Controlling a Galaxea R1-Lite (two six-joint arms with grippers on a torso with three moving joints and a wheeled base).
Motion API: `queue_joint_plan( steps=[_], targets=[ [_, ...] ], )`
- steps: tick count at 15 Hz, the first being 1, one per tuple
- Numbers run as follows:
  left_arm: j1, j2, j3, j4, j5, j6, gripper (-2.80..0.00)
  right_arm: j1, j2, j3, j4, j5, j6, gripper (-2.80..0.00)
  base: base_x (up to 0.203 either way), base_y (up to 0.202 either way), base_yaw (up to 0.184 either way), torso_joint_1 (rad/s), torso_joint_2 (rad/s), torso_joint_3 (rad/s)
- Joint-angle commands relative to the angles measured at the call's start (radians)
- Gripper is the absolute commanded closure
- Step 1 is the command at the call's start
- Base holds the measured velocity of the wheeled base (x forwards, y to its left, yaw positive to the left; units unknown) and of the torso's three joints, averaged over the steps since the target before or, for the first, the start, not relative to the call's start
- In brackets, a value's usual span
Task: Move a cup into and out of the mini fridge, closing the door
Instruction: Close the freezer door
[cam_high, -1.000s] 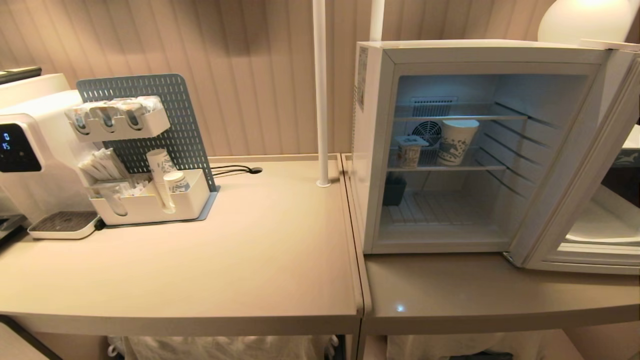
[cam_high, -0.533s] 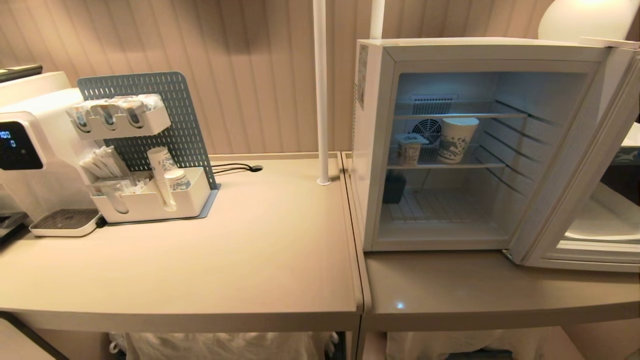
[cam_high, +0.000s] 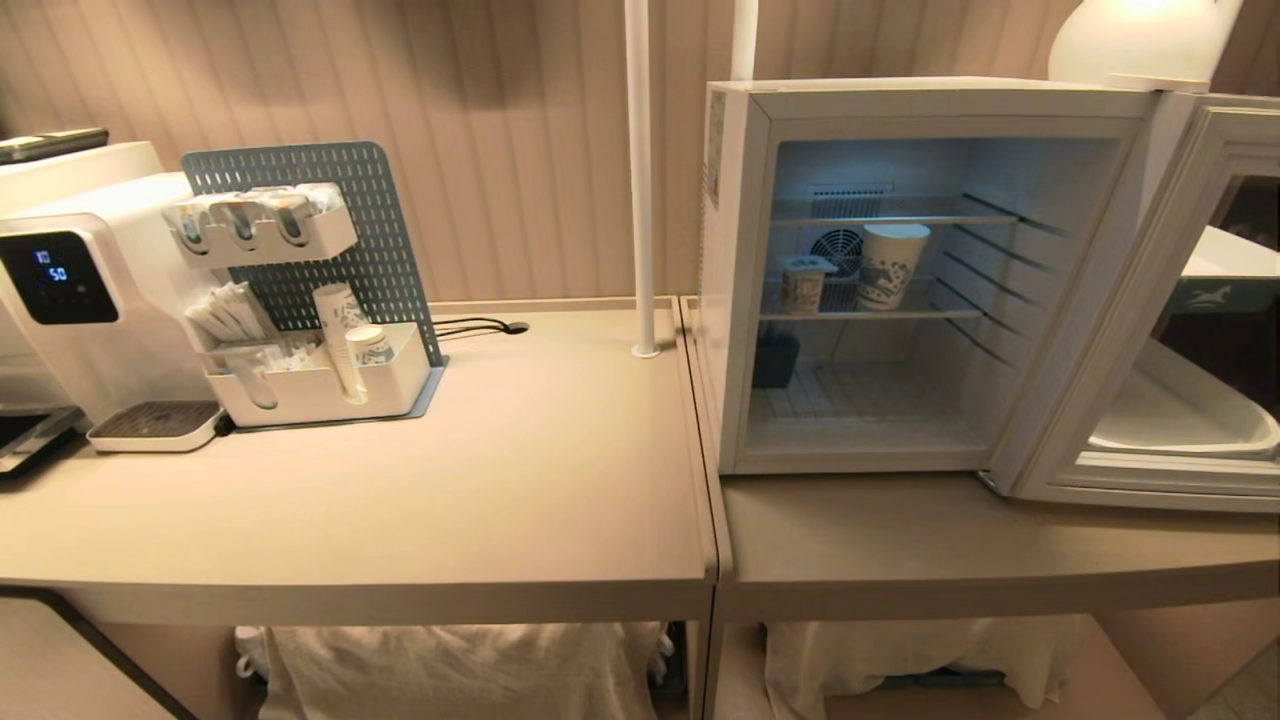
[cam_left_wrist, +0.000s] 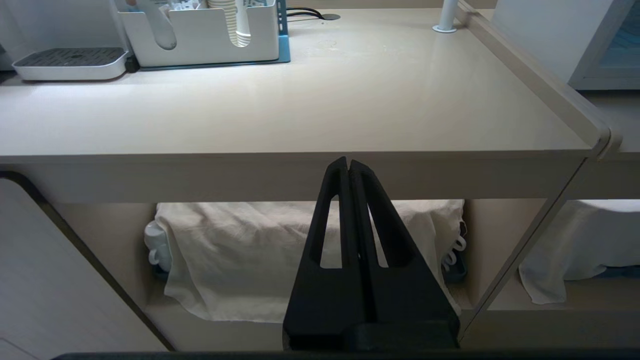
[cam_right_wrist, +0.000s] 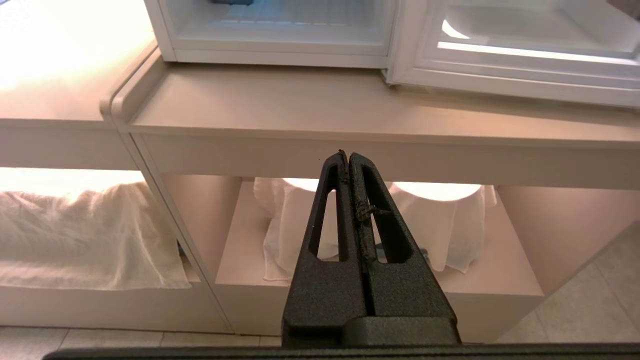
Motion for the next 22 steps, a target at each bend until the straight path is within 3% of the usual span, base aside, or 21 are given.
queue_joint_plan(
  steps=[1, 22],
  targets=[
    [0.001, 0.0, 0.0, -0.001, 0.001, 0.0, 0.0, 0.0, 0.0, 0.0, 0.001, 0.001, 0.0, 0.0, 0.0, 0.0, 0.0, 0.0, 0.0, 0.0],
    [0.001, 0.0, -0.002, 0.005, 0.002, 0.004, 0.0, 0.0, 0.002, 0.0, 0.001, 0.002, -0.005, 0.0, 0.0, -0.182, -0.002, 0.002, 0.0, 0.002]
  ],
)
